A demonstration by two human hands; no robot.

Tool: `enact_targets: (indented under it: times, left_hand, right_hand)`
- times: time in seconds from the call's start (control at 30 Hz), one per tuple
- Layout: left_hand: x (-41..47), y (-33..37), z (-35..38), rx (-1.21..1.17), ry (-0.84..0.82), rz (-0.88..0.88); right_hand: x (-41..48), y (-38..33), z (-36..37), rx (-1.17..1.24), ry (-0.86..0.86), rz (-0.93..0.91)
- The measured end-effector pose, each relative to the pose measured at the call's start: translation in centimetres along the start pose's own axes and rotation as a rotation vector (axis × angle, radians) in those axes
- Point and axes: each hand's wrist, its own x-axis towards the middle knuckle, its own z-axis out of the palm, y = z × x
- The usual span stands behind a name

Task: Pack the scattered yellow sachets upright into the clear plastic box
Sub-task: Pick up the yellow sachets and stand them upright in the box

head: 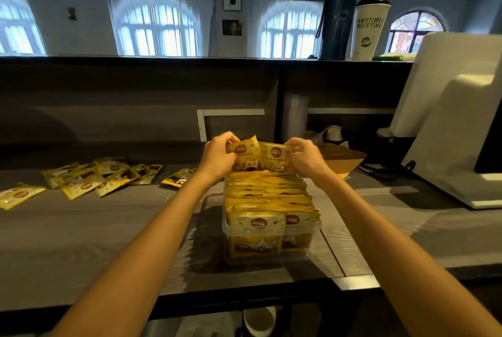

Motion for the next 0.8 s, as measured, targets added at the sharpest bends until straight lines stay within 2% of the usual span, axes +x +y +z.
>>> enact_targets:
  times: [0.1, 0.17, 0.53, 0.7, 0.8]
  left_hand:
    - [0.1, -0.2, 0.3, -0.007, 0.047, 0.008]
    - [0.3, -0.4, 0.4, 0.013, 0.02, 0.014]
    - [1.2, -0.8, -0.2, 0.211, -0.547, -0.101]
    - [1.7, -0.9, -0.8, 0.115, -0.643, -0.119]
    - [2.0, -1.0, -1.0, 0.128, -0.672, -0.12]
  right_hand:
    - [0.3, 0.2, 0.1, -0.079, 0.017, -0.041]
    - [0.5, 0.2, 0.2, -0.121, -0.018, -0.07]
    - [1.6, 0.0, -0.2, -0.15, -0.413, 0.018]
    - [1.6, -0.5, -0.9, -0.148, -0.617, 0.022]
    - [1.7, -0.6, -1.2, -0.234, -0.659, -0.017]
